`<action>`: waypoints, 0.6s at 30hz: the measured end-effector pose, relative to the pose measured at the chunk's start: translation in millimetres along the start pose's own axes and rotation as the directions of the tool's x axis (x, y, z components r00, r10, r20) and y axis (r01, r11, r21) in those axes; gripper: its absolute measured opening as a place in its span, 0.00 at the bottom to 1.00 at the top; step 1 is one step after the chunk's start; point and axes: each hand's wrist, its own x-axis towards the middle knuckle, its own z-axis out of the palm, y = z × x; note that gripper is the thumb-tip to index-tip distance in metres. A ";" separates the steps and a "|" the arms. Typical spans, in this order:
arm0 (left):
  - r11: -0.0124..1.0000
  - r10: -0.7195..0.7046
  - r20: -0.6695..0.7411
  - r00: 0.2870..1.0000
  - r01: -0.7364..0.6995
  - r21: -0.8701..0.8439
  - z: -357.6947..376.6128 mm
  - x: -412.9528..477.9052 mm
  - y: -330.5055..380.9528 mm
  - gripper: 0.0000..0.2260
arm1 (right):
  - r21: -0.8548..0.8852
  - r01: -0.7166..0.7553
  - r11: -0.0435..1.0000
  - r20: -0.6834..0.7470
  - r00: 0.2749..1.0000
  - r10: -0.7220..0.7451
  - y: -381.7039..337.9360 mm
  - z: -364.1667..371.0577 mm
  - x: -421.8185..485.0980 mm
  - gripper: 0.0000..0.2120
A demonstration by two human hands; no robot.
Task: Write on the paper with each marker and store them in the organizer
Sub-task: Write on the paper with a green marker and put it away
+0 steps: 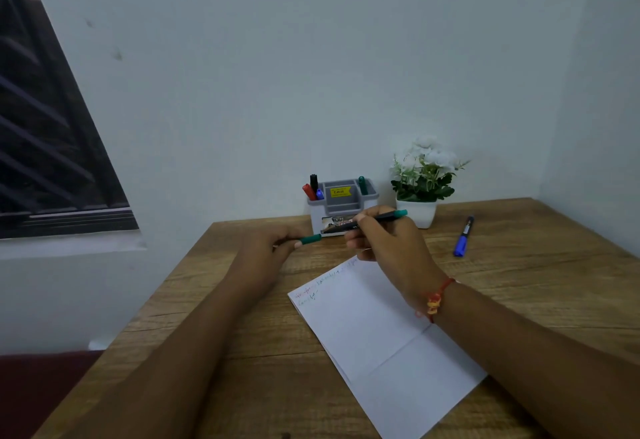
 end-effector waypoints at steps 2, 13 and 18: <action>1.000 0.006 0.006 1.000 -0.006 -0.003 0.6 -0.9 1.7 0.09 | 0.004 0.007 1.000 0.010 1.000 -0.007 0.3 -0.2 -0.2 0.08; 0.999 0.015 0.034 0.999 -0.013 -0.040 -0.4 -3.3 12.2 0.09 | -0.018 0.003 1.000 0.033 0.999 -0.003 1.9 -0.5 1.6 0.10; 0.984 0.017 0.050 0.999 -0.008 -0.175 0.3 -6.2 17.6 0.07 | 0.004 -0.023 1.000 0.041 0.999 0.023 3.3 -1.4 2.8 0.10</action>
